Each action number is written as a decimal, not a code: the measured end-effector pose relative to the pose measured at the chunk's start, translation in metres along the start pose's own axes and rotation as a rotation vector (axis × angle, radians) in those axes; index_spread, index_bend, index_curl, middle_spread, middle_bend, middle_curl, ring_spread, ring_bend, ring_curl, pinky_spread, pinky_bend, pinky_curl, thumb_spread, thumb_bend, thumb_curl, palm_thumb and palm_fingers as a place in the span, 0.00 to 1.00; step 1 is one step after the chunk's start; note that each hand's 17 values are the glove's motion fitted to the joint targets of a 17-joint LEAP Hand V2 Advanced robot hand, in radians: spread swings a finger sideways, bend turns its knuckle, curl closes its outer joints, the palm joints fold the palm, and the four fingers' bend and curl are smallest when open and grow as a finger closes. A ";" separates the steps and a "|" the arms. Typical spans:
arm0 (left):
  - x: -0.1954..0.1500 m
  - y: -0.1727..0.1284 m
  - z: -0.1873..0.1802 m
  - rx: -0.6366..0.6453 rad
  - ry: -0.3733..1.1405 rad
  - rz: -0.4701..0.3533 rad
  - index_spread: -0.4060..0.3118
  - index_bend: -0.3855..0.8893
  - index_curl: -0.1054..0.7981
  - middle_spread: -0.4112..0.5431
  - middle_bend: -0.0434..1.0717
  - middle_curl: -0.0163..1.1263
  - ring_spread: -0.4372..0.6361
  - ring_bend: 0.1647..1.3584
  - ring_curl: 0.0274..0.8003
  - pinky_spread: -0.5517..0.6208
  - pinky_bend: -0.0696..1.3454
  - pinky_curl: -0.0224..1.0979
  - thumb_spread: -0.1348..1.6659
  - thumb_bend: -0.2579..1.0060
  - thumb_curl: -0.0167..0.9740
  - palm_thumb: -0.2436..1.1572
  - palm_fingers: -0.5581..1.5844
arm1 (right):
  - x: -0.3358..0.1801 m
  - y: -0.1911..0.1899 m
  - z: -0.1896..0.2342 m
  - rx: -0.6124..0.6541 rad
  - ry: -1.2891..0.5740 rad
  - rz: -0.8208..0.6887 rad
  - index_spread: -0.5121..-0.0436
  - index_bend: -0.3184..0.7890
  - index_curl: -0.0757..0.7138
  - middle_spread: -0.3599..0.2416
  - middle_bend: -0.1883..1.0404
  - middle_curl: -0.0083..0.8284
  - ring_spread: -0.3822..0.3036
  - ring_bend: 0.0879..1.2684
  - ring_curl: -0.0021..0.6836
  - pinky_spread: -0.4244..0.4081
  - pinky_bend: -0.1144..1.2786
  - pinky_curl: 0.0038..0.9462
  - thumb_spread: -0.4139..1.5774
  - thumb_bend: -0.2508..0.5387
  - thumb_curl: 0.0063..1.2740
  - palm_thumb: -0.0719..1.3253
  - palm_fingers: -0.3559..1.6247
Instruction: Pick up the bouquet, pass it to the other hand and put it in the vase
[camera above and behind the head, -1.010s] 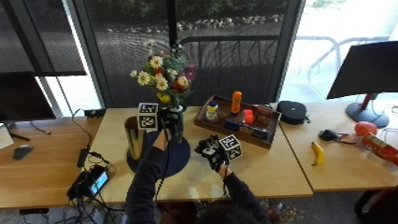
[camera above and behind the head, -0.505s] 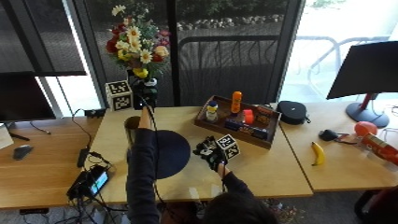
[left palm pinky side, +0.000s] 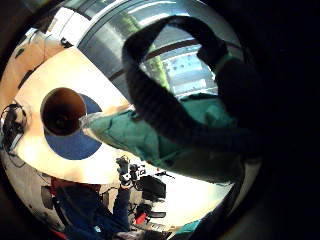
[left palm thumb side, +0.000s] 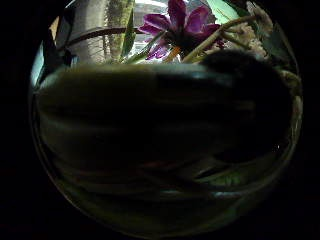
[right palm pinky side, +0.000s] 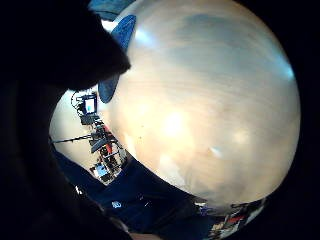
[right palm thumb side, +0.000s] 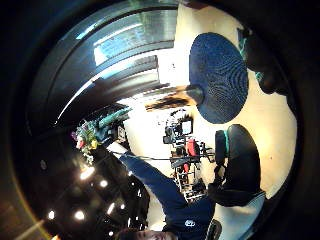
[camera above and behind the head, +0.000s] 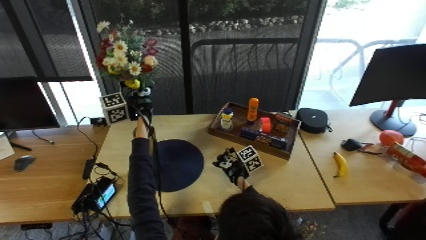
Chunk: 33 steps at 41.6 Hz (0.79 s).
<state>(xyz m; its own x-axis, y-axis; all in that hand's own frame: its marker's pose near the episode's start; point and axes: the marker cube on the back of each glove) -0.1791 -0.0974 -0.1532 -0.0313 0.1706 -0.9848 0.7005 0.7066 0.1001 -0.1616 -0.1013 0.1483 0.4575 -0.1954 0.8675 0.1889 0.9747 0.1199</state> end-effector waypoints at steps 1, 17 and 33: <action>-0.009 -0.003 -0.002 -0.024 0.004 -0.006 0.24 0.57 0.80 0.18 0.44 0.53 0.17 0.13 0.55 0.40 0.15 0.29 0.23 0.18 0.80 0.98 0.72 | 0.002 0.001 0.000 0.005 0.002 0.005 0.52 0.39 0.47 0.27 0.45 0.59 0.25 0.30 0.61 0.54 0.27 0.36 0.72 0.29 0.37 0.73 0.60; -0.217 0.020 -0.083 -0.577 -0.437 -0.111 0.57 0.23 0.47 0.74 0.12 0.35 0.74 0.20 0.49 0.83 0.36 0.31 0.50 0.16 0.60 0.62 0.12 | 0.008 0.019 -0.014 -0.035 -0.075 0.055 0.54 0.39 0.45 0.29 0.45 0.60 0.26 0.27 0.61 0.58 0.26 0.37 0.77 0.30 0.37 0.70 0.60; -0.238 0.052 -0.037 -0.259 -0.653 0.215 0.57 0.44 0.34 0.78 0.19 0.28 0.87 0.24 0.45 0.88 0.32 0.29 0.56 0.16 0.47 0.48 0.21 | -0.008 0.011 0.029 -0.129 0.002 -0.188 0.54 0.40 0.45 0.27 0.43 0.59 0.28 0.22 0.60 0.61 0.25 0.37 0.78 0.29 0.37 0.68 0.58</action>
<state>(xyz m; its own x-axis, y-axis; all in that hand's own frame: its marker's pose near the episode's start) -0.1620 -0.0758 0.0915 0.5755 -0.0635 -0.8153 0.4499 0.8571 0.2508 -0.1885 -0.0855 0.1563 0.4058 -0.3724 0.8346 0.3803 0.8992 0.2164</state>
